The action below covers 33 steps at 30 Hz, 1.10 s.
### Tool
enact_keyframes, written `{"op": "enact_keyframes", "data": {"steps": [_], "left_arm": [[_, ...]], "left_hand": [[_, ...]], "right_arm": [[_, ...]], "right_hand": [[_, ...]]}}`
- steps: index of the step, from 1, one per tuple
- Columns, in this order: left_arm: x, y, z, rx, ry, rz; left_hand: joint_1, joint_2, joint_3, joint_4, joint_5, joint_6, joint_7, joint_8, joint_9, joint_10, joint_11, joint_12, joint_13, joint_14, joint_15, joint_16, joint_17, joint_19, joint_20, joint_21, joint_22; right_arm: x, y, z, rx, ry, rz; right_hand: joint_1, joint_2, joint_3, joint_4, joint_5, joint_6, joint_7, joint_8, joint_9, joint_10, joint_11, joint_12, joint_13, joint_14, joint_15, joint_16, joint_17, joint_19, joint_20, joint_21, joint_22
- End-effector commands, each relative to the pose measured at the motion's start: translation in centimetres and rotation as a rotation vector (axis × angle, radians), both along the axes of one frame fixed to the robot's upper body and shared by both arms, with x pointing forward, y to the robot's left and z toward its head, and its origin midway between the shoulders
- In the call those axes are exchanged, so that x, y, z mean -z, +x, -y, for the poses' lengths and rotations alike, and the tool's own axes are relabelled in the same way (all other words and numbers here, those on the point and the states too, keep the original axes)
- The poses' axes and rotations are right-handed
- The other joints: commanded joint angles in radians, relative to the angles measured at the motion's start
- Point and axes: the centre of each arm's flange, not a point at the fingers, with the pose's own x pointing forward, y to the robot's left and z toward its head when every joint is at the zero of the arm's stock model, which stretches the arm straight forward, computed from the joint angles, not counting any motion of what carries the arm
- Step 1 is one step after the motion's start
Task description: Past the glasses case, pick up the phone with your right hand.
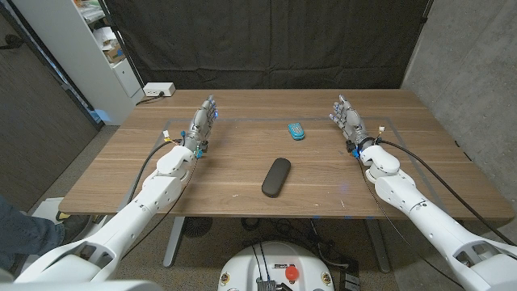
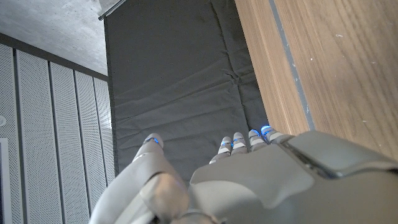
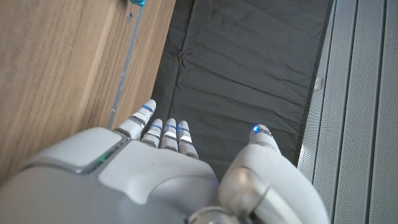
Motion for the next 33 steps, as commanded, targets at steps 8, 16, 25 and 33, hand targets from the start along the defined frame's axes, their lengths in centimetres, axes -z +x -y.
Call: {"op": "enact_keyframes", "data": {"steps": [8,16,25,33], "left_arm": [[-0.6,0.1,0.3,0.010,0.024,-0.007],[-0.6,-0.1,0.2,0.002,0.026,-0.001],[0.0,-0.1,0.0,0.001,0.018,-0.013],[0.2,-0.3,-0.2,-0.006,0.003,-0.018]], "left_hand": [[0.010,0.001,0.005,-0.002,0.006,-0.005,-0.002,0.005,0.003,-0.006,0.001,0.007,0.002,-0.020,0.005,0.005,0.006,-0.012,0.006,0.000,0.003],[0.012,0.003,0.006,-0.004,0.005,0.002,-0.003,0.007,0.003,0.003,0.000,0.010,0.002,-0.016,0.007,0.006,0.006,-0.010,0.011,0.000,0.003],[0.014,0.005,0.006,-0.007,0.005,0.012,-0.001,0.010,0.003,0.013,0.001,0.014,0.002,-0.008,0.009,0.008,0.006,-0.005,0.010,0.001,0.003],[0.016,0.007,0.006,-0.009,0.004,0.015,-0.002,0.010,0.003,0.015,0.003,0.014,0.002,-0.005,0.010,0.008,0.006,-0.003,0.014,0.001,0.003]], "right_arm": [[0.0,0.4,0.1,0.004,0.011,0.005],[-0.4,0.7,-0.4,-0.004,-0.017,0.020],[-1.2,0.9,-1.1,-0.011,-0.069,0.037],[-1.7,0.9,-1.6,-0.005,-0.112,0.039]], "right_hand": [[0.018,0.002,0.011,-0.005,0.011,0.010,-0.001,0.006,0.003,0.008,-0.003,0.010,0.002,0.006,-0.011,0.008,-0.002,0.013,0.006,0.009,0.002],[0.039,0.014,0.020,-0.016,0.016,0.029,-0.006,0.012,0.002,0.028,-0.008,0.015,0.001,0.017,-0.017,0.011,-0.009,0.023,0.006,0.011,0.002],[0.088,0.034,0.041,-0.044,0.022,0.025,-0.038,0.009,0.001,0.027,-0.042,0.010,0.001,0.041,-0.037,0.014,-0.020,0.050,-0.005,0.016,0.001],[0.106,0.032,0.044,-0.059,0.022,0.030,-0.046,0.010,0.002,0.027,-0.052,0.008,0.002,0.074,-0.046,0.023,-0.024,0.074,-0.004,0.020,0.002]]}}
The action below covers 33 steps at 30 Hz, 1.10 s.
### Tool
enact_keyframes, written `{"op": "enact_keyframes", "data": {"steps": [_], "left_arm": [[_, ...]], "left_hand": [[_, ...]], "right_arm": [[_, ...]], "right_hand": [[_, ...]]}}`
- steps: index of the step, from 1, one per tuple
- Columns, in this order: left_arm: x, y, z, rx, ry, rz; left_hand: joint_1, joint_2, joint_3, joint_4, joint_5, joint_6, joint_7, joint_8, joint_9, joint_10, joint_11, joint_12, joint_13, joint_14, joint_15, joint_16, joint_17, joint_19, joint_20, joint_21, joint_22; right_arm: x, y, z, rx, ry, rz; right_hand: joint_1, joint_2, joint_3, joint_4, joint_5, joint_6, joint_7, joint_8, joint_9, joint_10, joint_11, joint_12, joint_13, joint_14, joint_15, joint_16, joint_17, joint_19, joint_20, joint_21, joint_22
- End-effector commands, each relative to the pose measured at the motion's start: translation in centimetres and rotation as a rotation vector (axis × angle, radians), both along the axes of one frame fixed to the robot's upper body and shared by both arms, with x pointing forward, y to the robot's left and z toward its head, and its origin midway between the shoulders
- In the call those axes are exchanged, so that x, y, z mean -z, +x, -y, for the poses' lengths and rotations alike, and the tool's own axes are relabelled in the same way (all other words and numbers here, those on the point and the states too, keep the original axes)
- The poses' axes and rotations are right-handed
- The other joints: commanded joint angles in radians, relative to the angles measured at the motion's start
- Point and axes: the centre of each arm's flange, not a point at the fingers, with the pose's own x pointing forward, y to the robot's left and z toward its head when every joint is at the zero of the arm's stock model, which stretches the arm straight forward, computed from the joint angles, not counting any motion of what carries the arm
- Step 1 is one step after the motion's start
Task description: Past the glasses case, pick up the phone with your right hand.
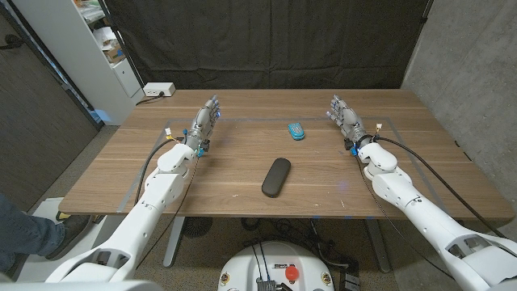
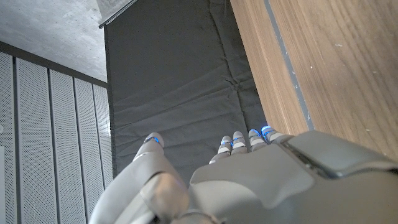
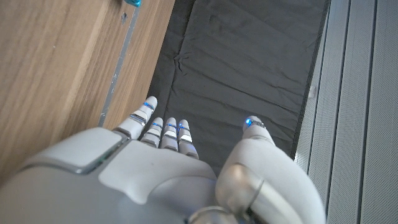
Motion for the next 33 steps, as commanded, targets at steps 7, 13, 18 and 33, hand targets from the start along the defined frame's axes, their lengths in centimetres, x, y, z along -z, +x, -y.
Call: {"op": "enact_keyframes", "data": {"steps": [7,13,18,33], "left_arm": [[0.1,-0.5,-0.3,-0.016,-0.012,-0.004],[-0.1,-0.8,-0.1,-0.014,-0.006,0.000],[-0.1,-1.0,-0.1,-0.016,-0.014,0.003],[-0.1,-1.1,0.1,-0.012,0.003,0.006]], "left_hand": [[0.013,0.005,0.004,-0.008,0.004,0.008,-0.001,0.010,0.003,0.010,0.002,0.006,0.003,-0.002,0.011,0.005,0.001,-0.002,0.015,-0.001,0.003],[0.015,0.007,0.005,-0.009,0.004,0.016,-0.001,0.013,0.003,0.013,-0.001,0.007,0.003,0.001,0.012,0.005,0.001,-0.001,0.018,-0.001,0.004],[0.017,0.010,0.006,-0.011,0.003,0.020,0.001,0.013,0.004,0.018,0.001,0.008,0.003,0.004,0.011,0.005,0.001,-0.002,0.020,-0.002,0.004],[0.021,0.015,0.007,-0.014,0.002,0.033,0.001,0.015,0.004,0.023,-0.002,0.009,0.003,0.011,0.010,0.006,0.001,0.001,0.021,-0.002,0.004]], "right_arm": [[-1.2,0.0,-0.9,0.000,-0.072,0.018],[-1.7,0.0,-1.1,-0.001,-0.120,0.026],[-1.8,0.1,-1.3,0.004,-0.124,0.035],[-2.0,0.1,-2.4,0.059,-0.199,0.057]], "right_hand": [[0.019,-0.003,0.004,-0.014,0.001,0.007,-0.021,0.001,0.002,0.009,-0.016,0.001,0.003,0.057,-0.008,0.021,0.001,0.042,-0.002,0.013,0.002],[0.021,-0.001,0.004,-0.017,-0.001,0.018,-0.059,0.005,0.004,0.028,-0.031,0.007,0.003,0.066,-0.010,0.020,0.001,0.046,-0.004,0.010,0.003],[0.027,0.001,0.007,-0.020,-0.001,0.022,-0.065,0.006,0.004,0.031,-0.033,0.007,0.003,0.067,-0.012,0.019,0.000,0.051,-0.004,0.011,0.003],[0.045,0.005,0.013,-0.033,-0.002,0.032,-0.080,0.008,0.005,0.045,-0.041,0.009,0.004,0.086,-0.023,0.021,-0.002,0.071,-0.008,0.013,0.002]]}}
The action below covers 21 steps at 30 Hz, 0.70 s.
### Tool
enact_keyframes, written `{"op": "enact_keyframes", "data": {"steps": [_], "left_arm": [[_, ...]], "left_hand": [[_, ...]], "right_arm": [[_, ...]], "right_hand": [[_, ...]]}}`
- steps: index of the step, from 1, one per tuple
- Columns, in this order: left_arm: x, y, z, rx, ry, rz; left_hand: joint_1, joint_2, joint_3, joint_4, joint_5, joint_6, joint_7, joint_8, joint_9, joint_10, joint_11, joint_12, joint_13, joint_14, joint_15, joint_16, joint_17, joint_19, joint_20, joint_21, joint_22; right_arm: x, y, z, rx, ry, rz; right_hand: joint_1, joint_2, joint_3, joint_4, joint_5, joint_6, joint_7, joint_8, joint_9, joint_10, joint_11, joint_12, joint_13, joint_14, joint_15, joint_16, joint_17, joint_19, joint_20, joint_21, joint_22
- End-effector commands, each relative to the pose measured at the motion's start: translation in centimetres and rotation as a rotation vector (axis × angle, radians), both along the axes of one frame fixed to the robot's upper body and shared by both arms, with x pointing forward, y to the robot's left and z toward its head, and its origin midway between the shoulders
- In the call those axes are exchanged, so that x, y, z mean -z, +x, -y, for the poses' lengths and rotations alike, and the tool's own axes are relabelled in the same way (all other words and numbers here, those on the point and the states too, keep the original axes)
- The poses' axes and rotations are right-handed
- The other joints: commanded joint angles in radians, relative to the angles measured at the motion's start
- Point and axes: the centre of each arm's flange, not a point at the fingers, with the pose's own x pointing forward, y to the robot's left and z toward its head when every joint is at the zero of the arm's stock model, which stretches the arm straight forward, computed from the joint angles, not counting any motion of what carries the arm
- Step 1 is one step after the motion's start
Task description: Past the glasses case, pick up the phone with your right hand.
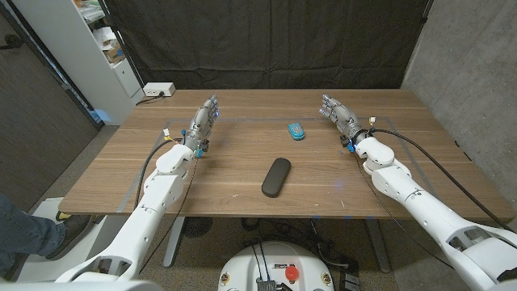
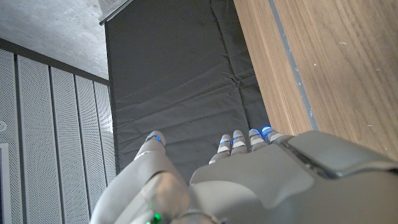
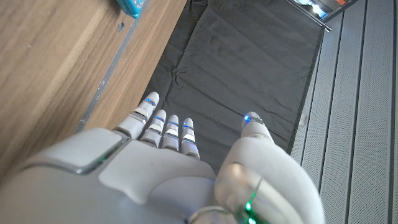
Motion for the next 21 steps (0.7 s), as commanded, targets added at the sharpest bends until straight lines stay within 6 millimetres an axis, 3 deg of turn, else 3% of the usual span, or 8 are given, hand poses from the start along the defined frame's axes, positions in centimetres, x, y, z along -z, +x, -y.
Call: {"op": "enact_keyframes", "data": {"steps": [1,21], "left_arm": [[-0.1,-0.2,0.0,0.000,0.009,0.004],[-0.3,-0.1,-0.1,-0.005,0.018,0.001]], "left_hand": [[0.008,0.002,-0.001,-0.007,0.002,0.012,0.003,0.004,0.004,0.006,0.003,0.010,0.003,0.005,0.002,0.006,0.001,0.001,0.009,-0.001,0.004],[0.012,0.004,-0.001,-0.012,0.001,0.019,0.007,0.003,0.004,0.010,0.006,0.009,0.003,0.008,0.003,0.005,0.001,0.001,0.011,-0.003,0.004]], "right_arm": [[-0.3,0.0,-1.0,0.043,-0.052,0.029],[-1.8,0.7,-2.2,0.066,-0.155,0.052]], "right_hand": [[0.014,0.005,0.004,-0.010,-0.001,0.003,-0.005,0.008,0.006,0.010,-0.001,0.009,0.001,0.009,-0.003,0.002,-0.002,0.007,-0.009,0.007,0.003],[0.032,0.008,0.011,-0.022,-0.001,-0.011,-0.018,0.001,0.007,0.019,-0.015,0.008,0.002,0.024,-0.017,0.002,-0.001,0.030,-0.021,0.008,0.002]]}}
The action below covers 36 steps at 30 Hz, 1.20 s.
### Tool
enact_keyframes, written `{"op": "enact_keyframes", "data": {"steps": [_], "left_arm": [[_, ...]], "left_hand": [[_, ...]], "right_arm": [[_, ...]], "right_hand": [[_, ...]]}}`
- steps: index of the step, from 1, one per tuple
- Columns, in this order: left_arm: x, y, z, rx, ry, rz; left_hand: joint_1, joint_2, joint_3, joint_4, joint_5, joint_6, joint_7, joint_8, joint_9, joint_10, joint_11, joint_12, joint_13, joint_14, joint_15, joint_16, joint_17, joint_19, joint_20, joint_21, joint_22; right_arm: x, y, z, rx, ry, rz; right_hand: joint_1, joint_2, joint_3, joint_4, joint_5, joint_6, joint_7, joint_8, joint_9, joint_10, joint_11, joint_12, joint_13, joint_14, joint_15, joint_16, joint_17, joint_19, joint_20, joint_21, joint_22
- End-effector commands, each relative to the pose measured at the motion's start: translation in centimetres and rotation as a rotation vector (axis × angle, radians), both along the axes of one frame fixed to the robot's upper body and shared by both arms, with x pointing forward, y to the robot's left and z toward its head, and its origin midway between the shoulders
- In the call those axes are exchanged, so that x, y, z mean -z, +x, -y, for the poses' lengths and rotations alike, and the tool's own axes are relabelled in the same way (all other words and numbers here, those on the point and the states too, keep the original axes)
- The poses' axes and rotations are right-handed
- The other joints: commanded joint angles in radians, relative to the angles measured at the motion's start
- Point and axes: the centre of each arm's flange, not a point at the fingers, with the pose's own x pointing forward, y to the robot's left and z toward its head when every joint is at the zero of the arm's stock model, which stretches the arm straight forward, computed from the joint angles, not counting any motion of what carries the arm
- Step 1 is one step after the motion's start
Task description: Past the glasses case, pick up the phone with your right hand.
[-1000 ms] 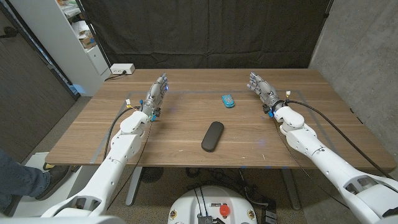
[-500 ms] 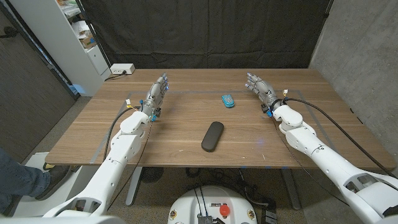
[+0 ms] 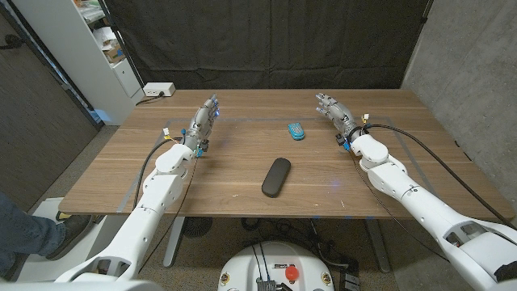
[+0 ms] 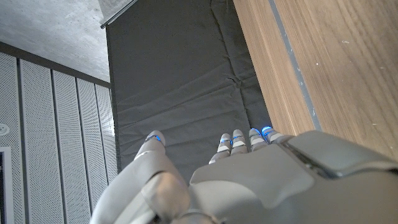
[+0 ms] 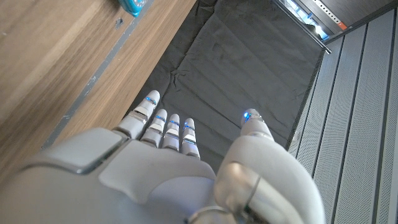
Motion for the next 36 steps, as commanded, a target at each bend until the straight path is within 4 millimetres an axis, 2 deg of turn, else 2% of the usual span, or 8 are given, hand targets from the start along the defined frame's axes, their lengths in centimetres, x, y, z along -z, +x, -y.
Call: {"op": "enact_keyframes", "data": {"steps": [1,15,23,36], "left_arm": [[0.0,0.1,-0.1,-0.005,0.004,-0.007],[0.0,-0.1,-0.6,-0.023,0.007,-0.012],[-0.1,-0.2,-0.8,-0.026,0.013,-0.011],[-0.1,-0.2,-1.0,-0.024,0.018,-0.012]], "left_hand": [[0.012,0.004,0.002,-0.009,0.001,0.009,0.003,0.003,0.004,0.003,0.002,0.009,0.003,0.006,0.001,0.005,0.003,-0.004,0.005,-0.003,0.004],[0.014,0.005,0.002,-0.011,0.000,0.012,0.003,0.002,0.004,0.003,0.002,0.008,0.003,0.005,0.000,0.003,0.004,-0.004,0.006,-0.003,0.004],[0.015,0.006,0.002,-0.013,-0.001,0.012,0.003,0.001,0.004,0.004,0.001,0.007,0.003,0.005,0.001,0.003,0.004,-0.005,0.007,-0.004,0.004],[0.016,0.007,0.001,-0.015,-0.002,0.013,0.002,0.000,0.004,0.004,0.001,0.007,0.003,0.005,0.001,0.002,0.004,-0.005,0.008,-0.005,0.004]], "right_arm": [[-1.0,0.5,-0.8,0.006,-0.072,0.006],[-1.9,1.2,-2.1,-0.038,-0.147,0.012],[-1.8,1.4,-2.8,-0.046,-0.167,0.019],[-1.9,1.4,-3.5,0.008,-0.233,0.041]], "right_hand": [[0.010,0.002,0.004,-0.007,-0.001,-0.005,-0.001,0.001,0.002,0.010,-0.006,0.008,0.002,0.015,-0.008,0.002,0.004,0.017,-0.019,0.008,0.002],[0.011,0.007,0.007,-0.008,-0.003,-0.007,-0.001,0.000,0.003,0.013,-0.005,0.007,0.003,0.025,-0.007,0.004,0.005,0.030,-0.018,0.009,0.002],[0.014,0.010,0.008,-0.009,-0.004,-0.006,-0.003,0.001,0.003,0.014,-0.010,0.006,0.003,0.026,-0.009,0.003,0.006,0.034,-0.020,0.008,0.002],[0.020,0.011,0.011,-0.014,-0.005,-0.003,-0.010,0.002,0.004,0.018,-0.012,0.006,0.004,0.031,-0.010,0.002,0.005,0.038,-0.020,0.006,0.001]]}}
